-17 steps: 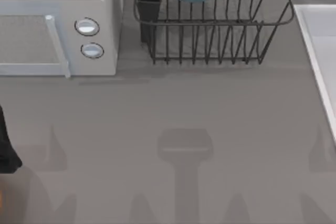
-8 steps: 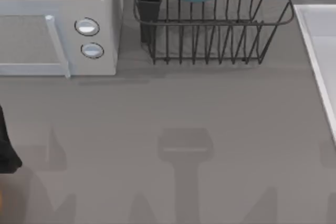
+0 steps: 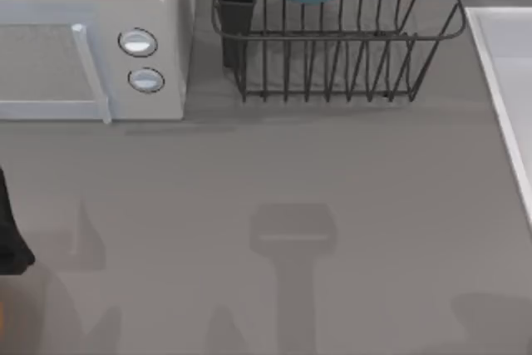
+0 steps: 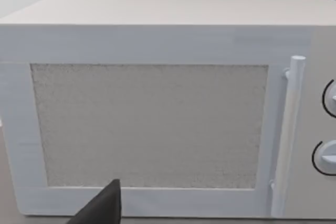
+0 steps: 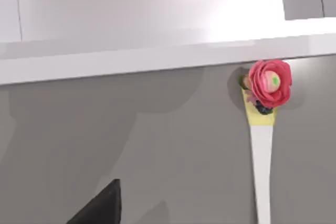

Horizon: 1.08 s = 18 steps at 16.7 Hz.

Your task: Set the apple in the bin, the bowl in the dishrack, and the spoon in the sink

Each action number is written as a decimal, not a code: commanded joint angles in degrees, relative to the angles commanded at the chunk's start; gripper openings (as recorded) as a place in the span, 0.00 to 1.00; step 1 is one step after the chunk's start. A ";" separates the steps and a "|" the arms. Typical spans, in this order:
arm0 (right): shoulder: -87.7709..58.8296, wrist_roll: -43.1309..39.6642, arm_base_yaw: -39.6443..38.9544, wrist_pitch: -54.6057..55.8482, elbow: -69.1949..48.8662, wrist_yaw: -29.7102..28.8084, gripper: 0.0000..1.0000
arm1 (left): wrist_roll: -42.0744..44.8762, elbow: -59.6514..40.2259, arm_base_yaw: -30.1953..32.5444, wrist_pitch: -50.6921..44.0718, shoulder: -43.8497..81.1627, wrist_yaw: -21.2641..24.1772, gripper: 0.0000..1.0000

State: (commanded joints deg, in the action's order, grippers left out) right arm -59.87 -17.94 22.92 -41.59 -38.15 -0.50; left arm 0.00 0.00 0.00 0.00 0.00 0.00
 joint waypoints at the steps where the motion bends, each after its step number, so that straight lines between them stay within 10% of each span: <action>1: -4.74 -1.34 1.73 -3.13 -2.87 -0.04 1.00 | 0.00 0.00 0.00 0.00 0.00 0.00 1.00; 18: -27.61 -7.44 9.94 -13.92 -14.71 0.79 1.00 | 0.00 0.00 0.00 0.00 0.00 0.00 1.00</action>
State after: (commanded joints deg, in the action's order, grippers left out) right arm -87.48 -25.37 32.86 -55.51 -52.86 0.29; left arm 0.00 0.00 0.00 0.00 0.00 0.00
